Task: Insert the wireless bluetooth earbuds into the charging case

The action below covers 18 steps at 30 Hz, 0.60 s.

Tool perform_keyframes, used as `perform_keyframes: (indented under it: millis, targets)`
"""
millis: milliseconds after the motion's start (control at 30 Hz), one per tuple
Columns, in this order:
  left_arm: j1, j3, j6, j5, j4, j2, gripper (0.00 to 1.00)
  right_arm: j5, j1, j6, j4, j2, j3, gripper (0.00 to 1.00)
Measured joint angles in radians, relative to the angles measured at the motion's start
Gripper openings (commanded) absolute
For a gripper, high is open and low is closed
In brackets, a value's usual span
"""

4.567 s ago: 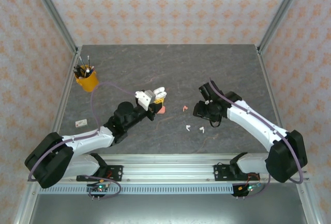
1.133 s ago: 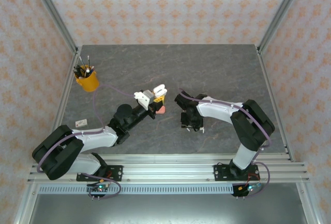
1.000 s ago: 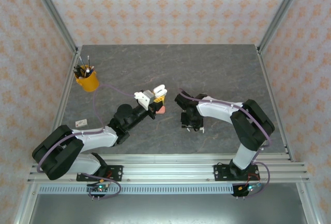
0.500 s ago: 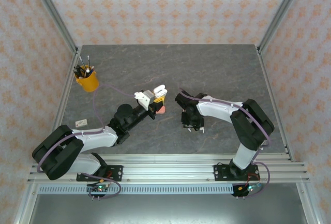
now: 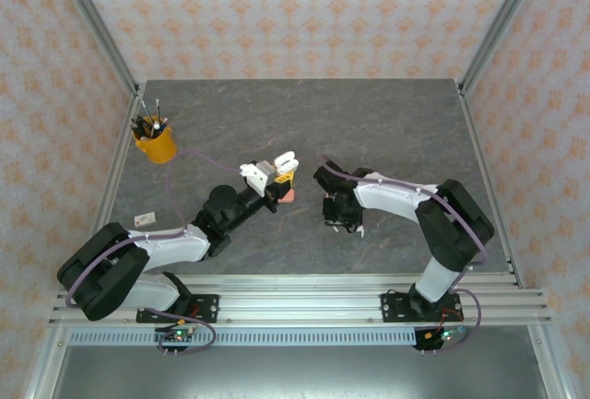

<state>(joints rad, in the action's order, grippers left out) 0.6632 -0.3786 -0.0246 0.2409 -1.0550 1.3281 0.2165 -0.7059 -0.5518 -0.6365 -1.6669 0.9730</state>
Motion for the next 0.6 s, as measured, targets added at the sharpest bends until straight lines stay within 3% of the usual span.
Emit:
perform_keyframes:
  millis: [600]
  targets:
    - [0.0,-0.013,0.0,0.013,0.03,-0.02,0.0,-0.012,0.022,0.0,0.137,0.235,-0.108,0.21]
